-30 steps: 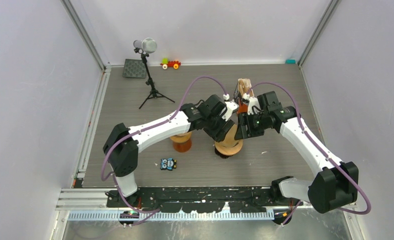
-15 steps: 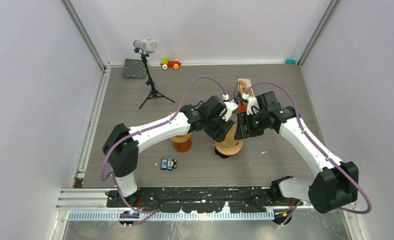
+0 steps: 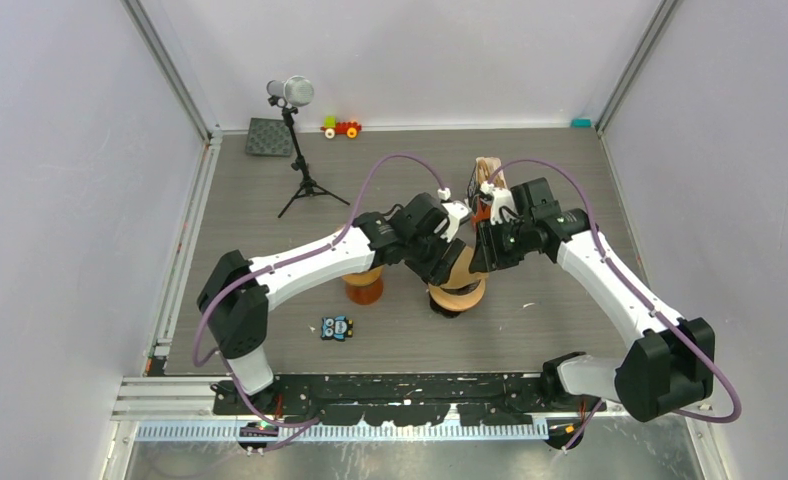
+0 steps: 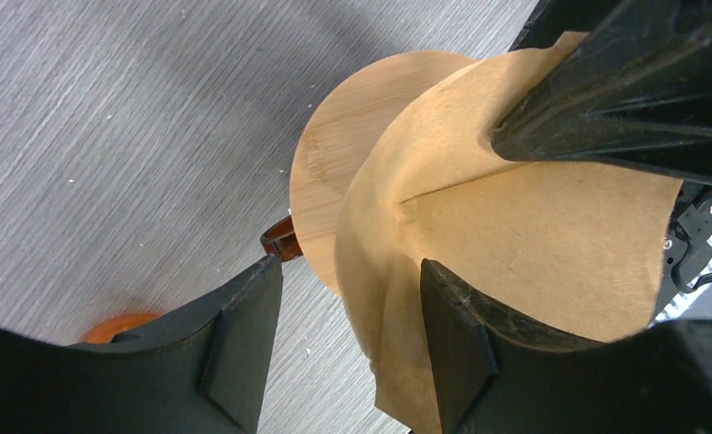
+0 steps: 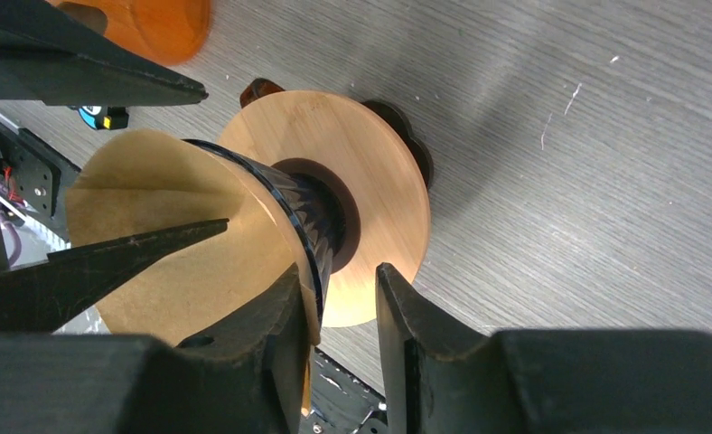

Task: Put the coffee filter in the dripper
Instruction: Place the coffee filter in the coffee dripper.

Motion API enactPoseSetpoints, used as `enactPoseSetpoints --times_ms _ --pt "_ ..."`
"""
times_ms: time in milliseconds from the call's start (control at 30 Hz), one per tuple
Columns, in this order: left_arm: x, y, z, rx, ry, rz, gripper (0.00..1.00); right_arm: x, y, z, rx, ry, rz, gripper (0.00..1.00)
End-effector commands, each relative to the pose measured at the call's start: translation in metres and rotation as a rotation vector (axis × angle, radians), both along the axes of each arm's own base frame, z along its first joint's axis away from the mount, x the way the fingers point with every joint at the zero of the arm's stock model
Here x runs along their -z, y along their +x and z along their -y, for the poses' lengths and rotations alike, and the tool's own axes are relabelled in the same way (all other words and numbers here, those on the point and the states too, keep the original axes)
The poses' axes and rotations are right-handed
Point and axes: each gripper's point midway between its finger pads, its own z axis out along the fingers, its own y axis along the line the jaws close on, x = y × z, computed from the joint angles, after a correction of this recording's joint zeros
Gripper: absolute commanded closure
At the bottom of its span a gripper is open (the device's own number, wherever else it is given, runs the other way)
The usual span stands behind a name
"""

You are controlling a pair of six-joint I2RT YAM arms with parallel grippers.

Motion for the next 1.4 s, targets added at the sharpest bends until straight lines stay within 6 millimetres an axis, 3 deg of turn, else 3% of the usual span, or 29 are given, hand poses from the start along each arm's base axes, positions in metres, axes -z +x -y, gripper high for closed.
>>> enactPoseSetpoints --times_ms 0,300,867,1267,1367 --pt "-0.025 -0.002 0.003 -0.016 -0.068 0.025 0.41 -0.022 0.019 -0.008 -0.025 0.028 0.088 0.66" --pt "-0.021 -0.009 0.007 -0.035 -0.081 -0.022 0.41 -0.029 0.025 -0.010 -0.045 0.037 0.117 0.72" --pt "-0.020 -0.016 0.011 -0.109 -0.095 -0.093 0.40 -0.030 0.034 -0.010 -0.117 0.001 0.142 0.74" --pt "-0.035 -0.004 0.001 -0.148 -0.084 -0.008 0.40 -0.042 0.022 -0.001 -0.052 -0.035 0.061 0.41" --pt "-0.035 -0.004 0.002 -0.149 -0.085 -0.009 0.40 -0.039 0.017 0.003 -0.051 -0.054 0.046 0.39"
